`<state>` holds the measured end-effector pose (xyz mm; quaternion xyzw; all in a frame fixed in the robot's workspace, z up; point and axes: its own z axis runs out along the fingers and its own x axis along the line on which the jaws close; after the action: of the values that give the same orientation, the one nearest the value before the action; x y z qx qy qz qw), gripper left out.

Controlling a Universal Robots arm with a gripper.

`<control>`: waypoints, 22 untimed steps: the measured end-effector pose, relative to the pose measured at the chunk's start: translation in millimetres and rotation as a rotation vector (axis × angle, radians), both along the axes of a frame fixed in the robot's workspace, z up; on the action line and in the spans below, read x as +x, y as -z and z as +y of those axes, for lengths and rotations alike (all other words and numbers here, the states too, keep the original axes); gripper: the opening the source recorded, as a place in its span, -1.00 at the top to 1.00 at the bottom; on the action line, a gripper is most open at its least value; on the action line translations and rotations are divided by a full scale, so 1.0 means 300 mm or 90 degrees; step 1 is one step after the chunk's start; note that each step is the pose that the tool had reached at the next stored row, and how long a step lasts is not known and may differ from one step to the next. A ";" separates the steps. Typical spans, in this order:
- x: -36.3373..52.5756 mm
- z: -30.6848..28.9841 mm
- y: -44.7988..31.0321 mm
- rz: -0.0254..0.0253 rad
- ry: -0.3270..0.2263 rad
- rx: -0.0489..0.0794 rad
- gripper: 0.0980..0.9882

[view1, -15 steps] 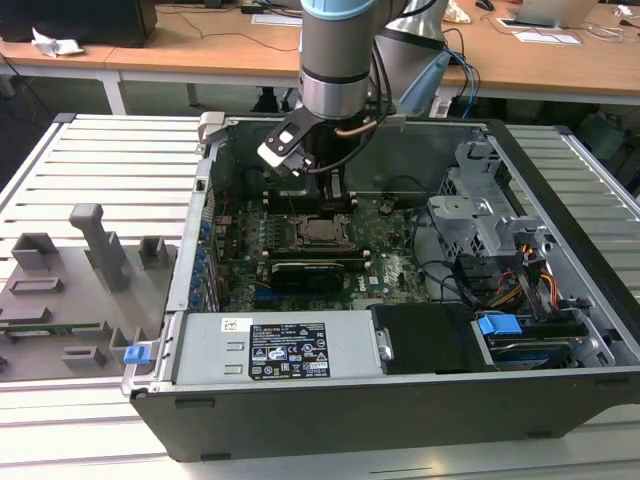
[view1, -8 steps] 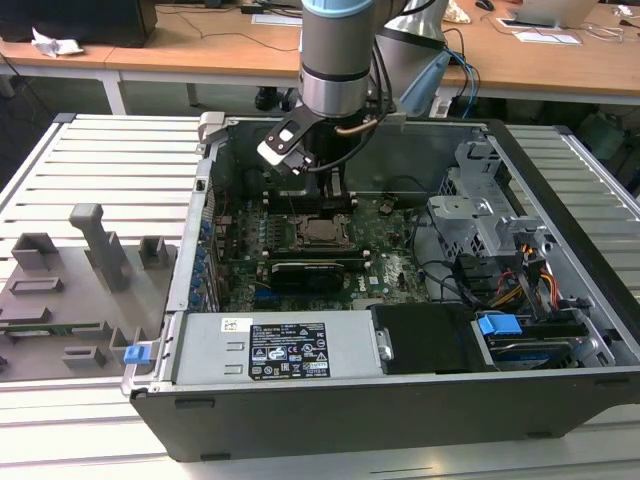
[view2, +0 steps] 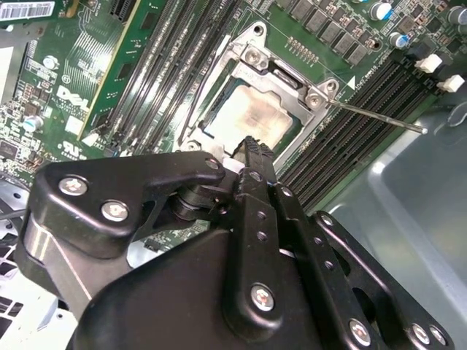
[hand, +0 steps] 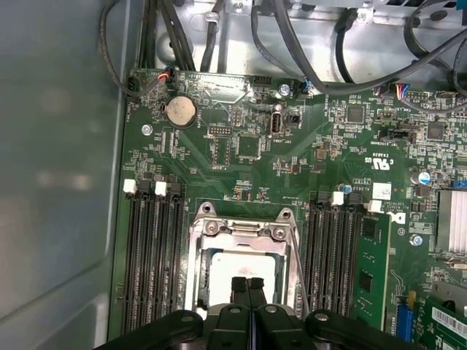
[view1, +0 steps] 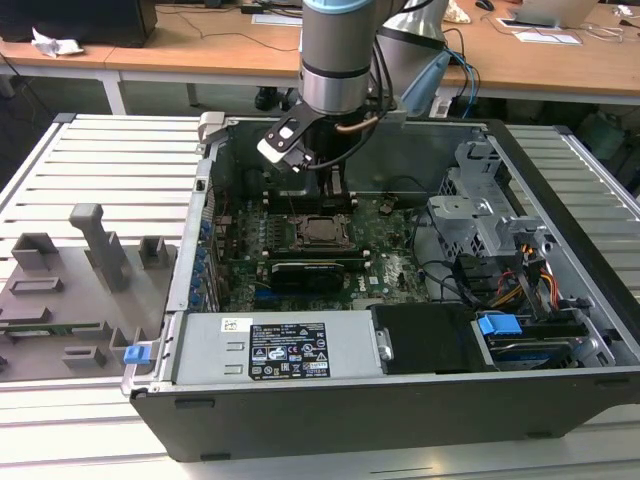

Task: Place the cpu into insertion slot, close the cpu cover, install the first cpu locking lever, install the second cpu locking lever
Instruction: 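Install the first cpu locking lever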

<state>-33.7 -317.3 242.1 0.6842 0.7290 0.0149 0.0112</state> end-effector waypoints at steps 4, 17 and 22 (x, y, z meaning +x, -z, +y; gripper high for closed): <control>0.000 0.000 -0.014 0.0000 0.000 0.000 0.98; 0.000 0.000 -0.050 -0.0001 -0.027 -0.001 0.98; 0.000 0.000 -0.050 -0.0001 -0.073 -0.001 0.98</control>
<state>-33.7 -317.2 257.0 0.6413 0.7670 0.0150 0.0109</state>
